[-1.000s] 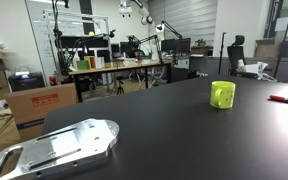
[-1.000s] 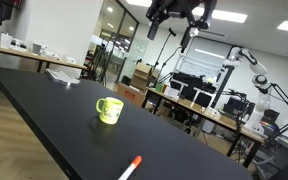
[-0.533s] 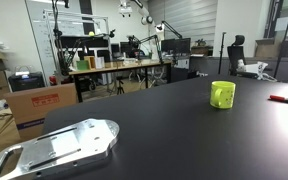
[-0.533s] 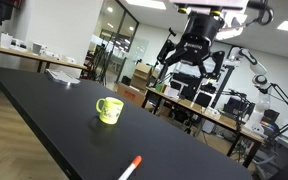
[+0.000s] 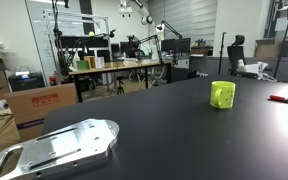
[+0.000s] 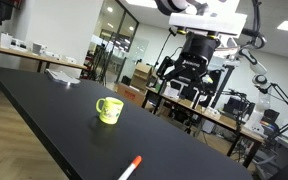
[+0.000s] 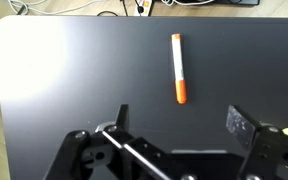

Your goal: Put the orange marker in the yellow mug

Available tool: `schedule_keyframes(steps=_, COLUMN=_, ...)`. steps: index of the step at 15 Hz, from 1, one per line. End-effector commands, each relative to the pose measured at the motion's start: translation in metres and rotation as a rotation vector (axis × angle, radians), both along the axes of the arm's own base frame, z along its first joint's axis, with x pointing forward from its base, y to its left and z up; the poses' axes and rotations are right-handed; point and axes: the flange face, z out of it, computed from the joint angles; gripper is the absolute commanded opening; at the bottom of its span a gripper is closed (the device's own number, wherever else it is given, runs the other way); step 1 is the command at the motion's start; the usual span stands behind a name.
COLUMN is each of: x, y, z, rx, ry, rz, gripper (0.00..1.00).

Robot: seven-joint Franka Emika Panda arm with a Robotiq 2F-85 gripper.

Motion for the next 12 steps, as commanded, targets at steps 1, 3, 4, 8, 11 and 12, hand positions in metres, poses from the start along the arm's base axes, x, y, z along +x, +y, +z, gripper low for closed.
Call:
schedule_keyframes(steps=1, x=0.0, y=0.003, z=-0.006, rx=-0.011, ry=-0.015, rz=0.002, gripper=1.0)
schedule_keyframes(steps=3, x=-0.001, y=0.01, z=-0.023, rx=-0.014, ry=-0.029, rz=0.007, gripper=1.0)
schedule_keyframes(steps=4, x=-0.002, y=0.016, z=-0.035, rx=-0.008, ry=-0.047, rz=0.013, gripper=1.0)
schedule_keyframes(steps=8, x=-0.014, y=0.033, z=-0.091, rx=0.03, ry=-0.046, rz=-0.004, gripper=1.0)
schedule_keyframes(steps=11, x=-0.027, y=0.033, z=-0.129, rx=0.03, ry=-0.098, rz=0.004, gripper=1.0)
schedule_keyframes(steps=12, x=-0.03, y=0.03, z=-0.14, rx=0.02, ry=-0.114, rz=0.001, gripper=1.0)
